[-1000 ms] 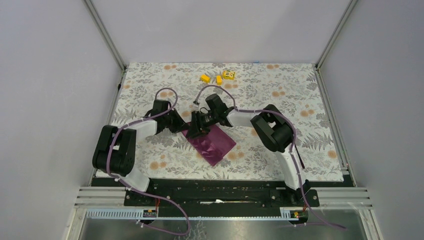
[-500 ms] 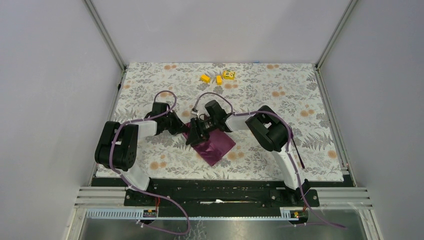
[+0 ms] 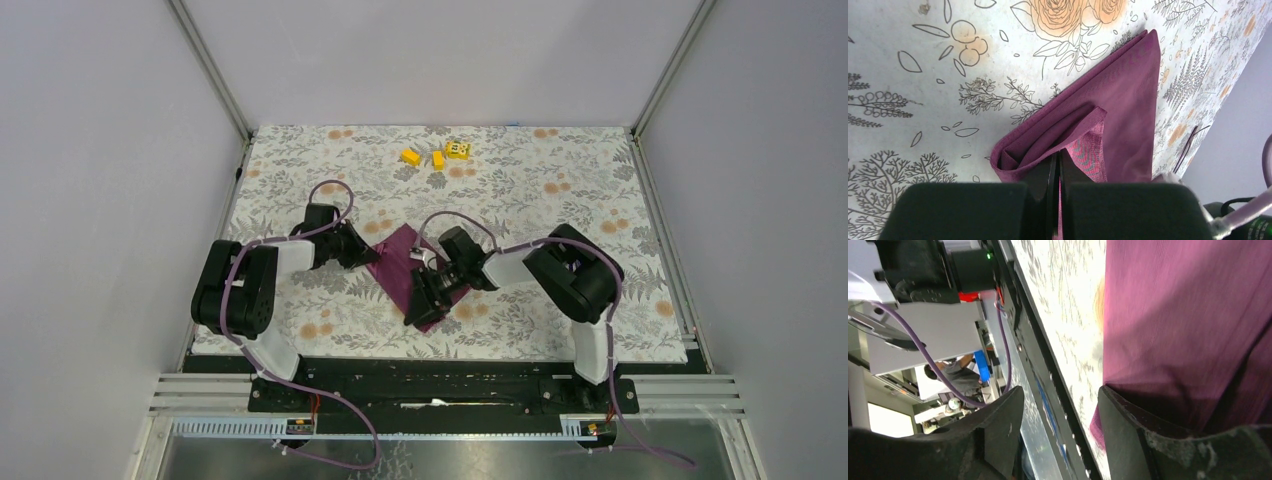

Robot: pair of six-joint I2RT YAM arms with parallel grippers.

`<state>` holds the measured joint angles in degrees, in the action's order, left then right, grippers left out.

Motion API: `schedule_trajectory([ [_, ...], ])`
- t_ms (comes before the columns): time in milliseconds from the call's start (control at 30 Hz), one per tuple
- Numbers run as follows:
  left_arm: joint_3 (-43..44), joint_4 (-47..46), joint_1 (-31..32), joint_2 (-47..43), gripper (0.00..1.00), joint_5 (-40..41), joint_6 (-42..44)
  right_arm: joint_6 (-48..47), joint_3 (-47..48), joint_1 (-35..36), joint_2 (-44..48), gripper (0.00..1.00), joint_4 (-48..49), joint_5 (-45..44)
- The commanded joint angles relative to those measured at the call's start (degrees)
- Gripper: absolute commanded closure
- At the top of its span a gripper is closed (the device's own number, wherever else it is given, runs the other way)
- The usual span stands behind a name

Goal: Fold the napkin into a case and place the utensils inside
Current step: Smooth out the 2/3-rectangle-folded napkin at the center of the board, then rotate the 2/3-rectangle-folded napkin at the center of the board.

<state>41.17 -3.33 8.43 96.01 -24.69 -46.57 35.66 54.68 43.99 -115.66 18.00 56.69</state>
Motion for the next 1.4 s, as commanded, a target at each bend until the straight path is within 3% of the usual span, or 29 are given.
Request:
schedule_trajectory([
  [0,0.40,2.49,-0.53,2.97,1.00,6.41,3.06,-5.93,-5.45,0.75,8.07,0.36,-6.32,-0.89],
  [167,3.42,6.82,-0.36,0.92,0.99,7.11,5.31,-7.94,-5.90,-1.97,18.11,0.31,-14.84,-6.78],
  [233,4.88,8.65,0.06,-0.63,0.94,6.50,6.11,-7.83,-4.73,-6.24,21.09,0.26,-18.43,-10.91],
  [400,9.54,14.82,2.63,-5.03,0.64,5.29,8.90,-11.87,3.10,-17.12,18.74,0.22,-28.60,-24.83],
  [467,10.07,17.36,3.76,-7.56,0.53,7.32,9.59,-13.24,6.19,-19.31,15.32,0.22,-30.05,-24.19],
  [533,9.09,18.89,3.95,-10.42,0.49,8.53,9.76,-12.89,8.00,-20.64,12.14,0.25,-29.35,-22.94],
  [633,4.82,19.73,4.05,-15.07,0.51,9.64,8.72,-12.29,9.15,-20.96,8.92,0.29,-27.10,-21.06],
  [867,-4.60,18.83,3.89,-21.84,0.60,17.35,6.07,-8.98,6.10,-21.03,5.04,0.55,-20.21,-15.20],
  [1100,-4.05,13.08,3.78,-10.77,0.80,17.74,4.90,-3.61,-4.75,-20.88,8.40,0.71,-8.26,-13.45],
  [1367,11.16,13.28,9.35,2.97,0.81,18.33,5.63,5.38,-18.06,-17.50,13.79,0.77,4.36,-13.14],
])
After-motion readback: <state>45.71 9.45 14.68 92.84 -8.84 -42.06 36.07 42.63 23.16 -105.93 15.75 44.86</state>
